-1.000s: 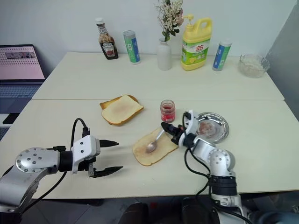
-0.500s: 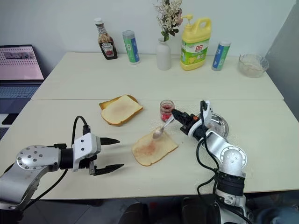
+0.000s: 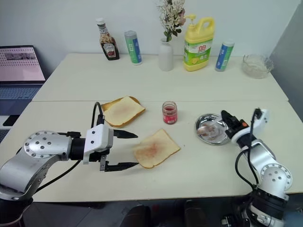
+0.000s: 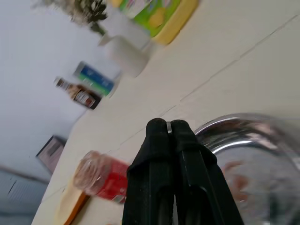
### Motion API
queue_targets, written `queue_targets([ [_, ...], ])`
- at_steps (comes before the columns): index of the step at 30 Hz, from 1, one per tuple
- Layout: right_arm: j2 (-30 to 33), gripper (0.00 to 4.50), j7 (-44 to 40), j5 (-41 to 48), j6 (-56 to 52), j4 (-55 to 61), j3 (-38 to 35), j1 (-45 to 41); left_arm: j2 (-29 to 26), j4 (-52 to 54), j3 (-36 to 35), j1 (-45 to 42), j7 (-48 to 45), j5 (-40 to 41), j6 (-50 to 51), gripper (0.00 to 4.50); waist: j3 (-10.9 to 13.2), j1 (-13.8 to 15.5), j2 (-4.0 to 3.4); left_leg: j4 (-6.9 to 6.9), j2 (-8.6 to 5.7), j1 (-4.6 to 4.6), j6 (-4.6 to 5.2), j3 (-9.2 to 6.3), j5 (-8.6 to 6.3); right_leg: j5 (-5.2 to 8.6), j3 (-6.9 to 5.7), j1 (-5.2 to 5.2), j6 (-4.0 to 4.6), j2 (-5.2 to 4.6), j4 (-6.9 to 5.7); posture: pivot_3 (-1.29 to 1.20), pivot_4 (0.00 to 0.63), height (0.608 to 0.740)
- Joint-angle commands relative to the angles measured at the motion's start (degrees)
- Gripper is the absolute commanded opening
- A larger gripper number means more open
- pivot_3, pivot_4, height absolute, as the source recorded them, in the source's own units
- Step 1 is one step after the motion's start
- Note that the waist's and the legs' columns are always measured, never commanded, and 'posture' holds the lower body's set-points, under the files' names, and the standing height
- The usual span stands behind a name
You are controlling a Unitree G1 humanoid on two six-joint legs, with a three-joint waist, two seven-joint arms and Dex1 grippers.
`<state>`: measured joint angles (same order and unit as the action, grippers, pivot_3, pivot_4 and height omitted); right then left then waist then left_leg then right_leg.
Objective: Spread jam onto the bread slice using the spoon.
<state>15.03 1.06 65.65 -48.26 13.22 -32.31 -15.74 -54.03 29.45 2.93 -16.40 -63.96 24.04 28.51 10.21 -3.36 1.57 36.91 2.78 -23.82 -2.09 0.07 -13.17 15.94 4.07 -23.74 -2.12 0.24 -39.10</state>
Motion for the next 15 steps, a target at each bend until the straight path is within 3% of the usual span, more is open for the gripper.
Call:
queue_targets([
  [1,2.3,0.04,-2.4,-2.1,3.7,-0.6,-0.3,-0.4,0.6,1.8,1.5,-3.9,0.2,0.4,1.1,4.50,0.0,-0.1,0.00,0.01,0.01,0.02,0.00,-0.01,0.00,0.01,0.01,0.02,-0.03,0.03,0.00,0.00,0.150,0.740],
  [10,5.9,0.04,-9.3,-11.5,11.9,-15.2,1.3,-5.3,4.6,1.4,5.6,-9.0,1.7,-0.1,3.3,4.50,0.0,0.1,0.00,0.03,0.00,0.06,0.00,-0.01,0.00,-0.02,0.00,0.10,0.02,0.03,0.06,0.00,0.150,0.740],
  [15,7.6,0.04,-13.0,-13.1,11.1,-18.2,2.4,-5.7,5.4,1.4,5.8,-9.8,2.0,0.3,3.8,4.50,0.0,0.2,-0.01,0.02,0.00,0.05,0.00,-0.03,0.00,-0.07,-0.01,0.10,0.09,0.04,0.06,0.00,0.150,0.740],
])
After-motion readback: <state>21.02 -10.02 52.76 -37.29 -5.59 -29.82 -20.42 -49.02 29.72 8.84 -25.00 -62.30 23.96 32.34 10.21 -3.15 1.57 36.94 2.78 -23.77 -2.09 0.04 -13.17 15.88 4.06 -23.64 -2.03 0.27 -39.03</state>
